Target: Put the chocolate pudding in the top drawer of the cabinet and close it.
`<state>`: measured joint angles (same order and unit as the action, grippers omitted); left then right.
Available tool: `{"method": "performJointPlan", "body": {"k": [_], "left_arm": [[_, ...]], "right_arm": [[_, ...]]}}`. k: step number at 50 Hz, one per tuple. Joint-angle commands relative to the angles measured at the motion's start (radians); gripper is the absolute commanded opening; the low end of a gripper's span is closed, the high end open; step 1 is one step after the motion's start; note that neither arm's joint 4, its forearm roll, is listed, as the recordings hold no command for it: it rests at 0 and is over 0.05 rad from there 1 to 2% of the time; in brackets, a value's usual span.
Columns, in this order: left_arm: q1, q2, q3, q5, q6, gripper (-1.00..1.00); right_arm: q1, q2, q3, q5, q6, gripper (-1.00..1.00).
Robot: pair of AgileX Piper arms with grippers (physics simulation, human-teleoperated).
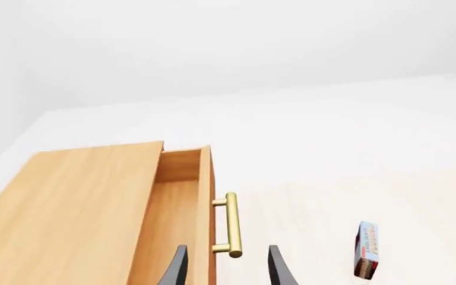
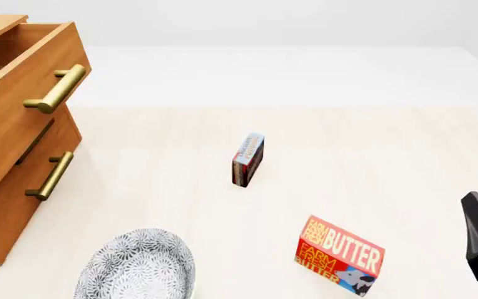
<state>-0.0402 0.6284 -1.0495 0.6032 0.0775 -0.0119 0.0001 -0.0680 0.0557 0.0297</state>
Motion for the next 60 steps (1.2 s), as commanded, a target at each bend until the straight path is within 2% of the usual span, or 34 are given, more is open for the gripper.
{"method": "performJointPlan", "body": {"k": [1, 2, 4, 5, 7, 9, 11, 17, 26, 44, 45, 47, 49, 51, 60], "left_arm": [[-0.003, 0.125, -0.098, 0.046, -0.005, 1.0], [-0.003, 0.118, -0.061, 0.022, -0.006, 1.0], [-0.008, 0.162, -0.087, 0.035, -0.034, 1.0], [-0.008, 0.156, -0.06, 0.017, -0.025, 1.0], [-0.004, 0.162, -0.066, 0.018, -0.023, 1.0], [-0.009, 0.188, -0.097, 0.038, -0.044, 1.0], [0.001, 0.204, -0.115, 0.057, -0.023, 1.0], [0.028, 0.262, -0.197, 0.139, -0.026, 1.0], [0.046, 0.311, -0.244, 0.181, -0.031, 1.0], [0.034, 0.355, -0.226, 0.239, -0.061, 1.0], [0.035, 0.361, -0.256, 0.267, -0.062, 1.0], [0.042, 0.355, -0.226, 0.251, -0.063, 1.0], [0.047, 0.366, -0.244, 0.27, -0.063, 1.0], [0.043, 0.358, -0.212, 0.259, -0.065, 1.0], [0.057, 0.36, -0.183, 0.256, -0.069, 1.0]], "right_arm": [[0.0, 0.0, 0.0, 0.0, 0.0, 1.0], [0.0, 0.0, 0.0, 0.0, 0.0, 1.0], [0.0, 0.0, 0.0, 0.0, 0.0, 1.0], [0.0, 0.0, 0.0, 0.0, 0.0, 1.0], [0.0, 0.0, 0.0, 0.0, 0.0, 1.0], [0.0, 0.0, 0.0, 0.0, 0.0, 1.0], [0.0, 0.0, 0.0, 0.0, 0.0, 1.0], [0.0, 0.0, 0.0, 0.0, 0.001, 1.0], [-0.001, 0.0, 0.002, 0.003, 0.004, 1.0], [-0.001, 0.0, 0.002, 0.003, 0.004, 1.0], [-0.001, 0.0, 0.002, 0.003, 0.004, 1.0], [-0.001, 0.0, 0.002, 0.003, 0.004, 1.0], [-0.001, 0.0, 0.001, 0.003, 0.004, 1.0], [-0.001, 0.0, 0.002, 0.003, 0.004, 1.0], [-0.001, 0.0, 0.002, 0.003, 0.004, 1.0]]}}
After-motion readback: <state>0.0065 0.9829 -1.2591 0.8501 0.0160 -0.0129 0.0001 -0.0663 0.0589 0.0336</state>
